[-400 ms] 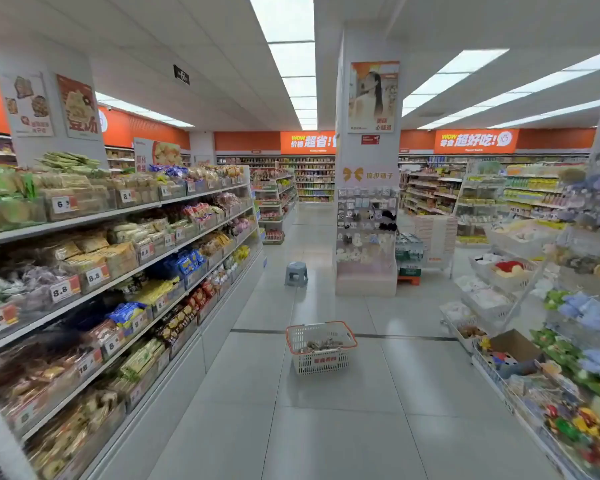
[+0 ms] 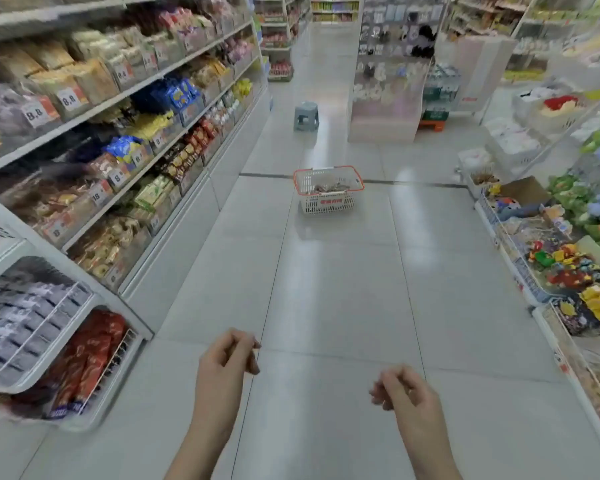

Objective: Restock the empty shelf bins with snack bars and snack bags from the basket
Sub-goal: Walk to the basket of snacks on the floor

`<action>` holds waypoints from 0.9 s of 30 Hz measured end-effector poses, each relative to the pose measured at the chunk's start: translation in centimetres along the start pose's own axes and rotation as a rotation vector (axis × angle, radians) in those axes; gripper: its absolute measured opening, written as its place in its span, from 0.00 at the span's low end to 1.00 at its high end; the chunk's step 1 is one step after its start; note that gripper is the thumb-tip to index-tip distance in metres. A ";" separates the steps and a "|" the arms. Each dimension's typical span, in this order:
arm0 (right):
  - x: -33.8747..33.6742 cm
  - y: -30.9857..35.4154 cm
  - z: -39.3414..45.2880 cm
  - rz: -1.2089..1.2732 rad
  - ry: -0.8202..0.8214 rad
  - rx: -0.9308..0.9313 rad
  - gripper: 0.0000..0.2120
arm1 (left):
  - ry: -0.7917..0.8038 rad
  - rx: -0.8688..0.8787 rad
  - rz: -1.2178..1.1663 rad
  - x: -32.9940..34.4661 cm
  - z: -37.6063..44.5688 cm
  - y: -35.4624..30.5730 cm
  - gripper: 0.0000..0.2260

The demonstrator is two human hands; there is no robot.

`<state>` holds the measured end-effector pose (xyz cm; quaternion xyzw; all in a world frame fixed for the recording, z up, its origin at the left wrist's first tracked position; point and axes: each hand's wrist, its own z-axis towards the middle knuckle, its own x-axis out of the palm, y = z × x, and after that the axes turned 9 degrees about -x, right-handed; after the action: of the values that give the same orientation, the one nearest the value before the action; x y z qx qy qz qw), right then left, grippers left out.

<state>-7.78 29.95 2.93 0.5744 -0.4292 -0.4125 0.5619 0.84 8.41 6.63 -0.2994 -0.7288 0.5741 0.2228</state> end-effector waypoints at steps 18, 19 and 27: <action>2.7 -2.5 16.4 -0.077 0.064 0.031 0.12 | -0.260 -0.344 0.111 3.2 7.6 4.6 0.14; 3.4 -2.6 18.6 -0.072 0.067 0.034 0.12 | -0.263 -0.352 0.119 3.5 9.4 4.5 0.14; 8.6 -2.1 36.4 -0.091 0.024 0.060 0.12 | -0.159 -0.317 0.133 8.5 31.6 -2.0 0.14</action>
<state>-39.99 11.13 -0.12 0.6148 -0.4080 -0.4178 0.5301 -26.80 -8.28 0.76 -0.3319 -0.8041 0.4874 0.0760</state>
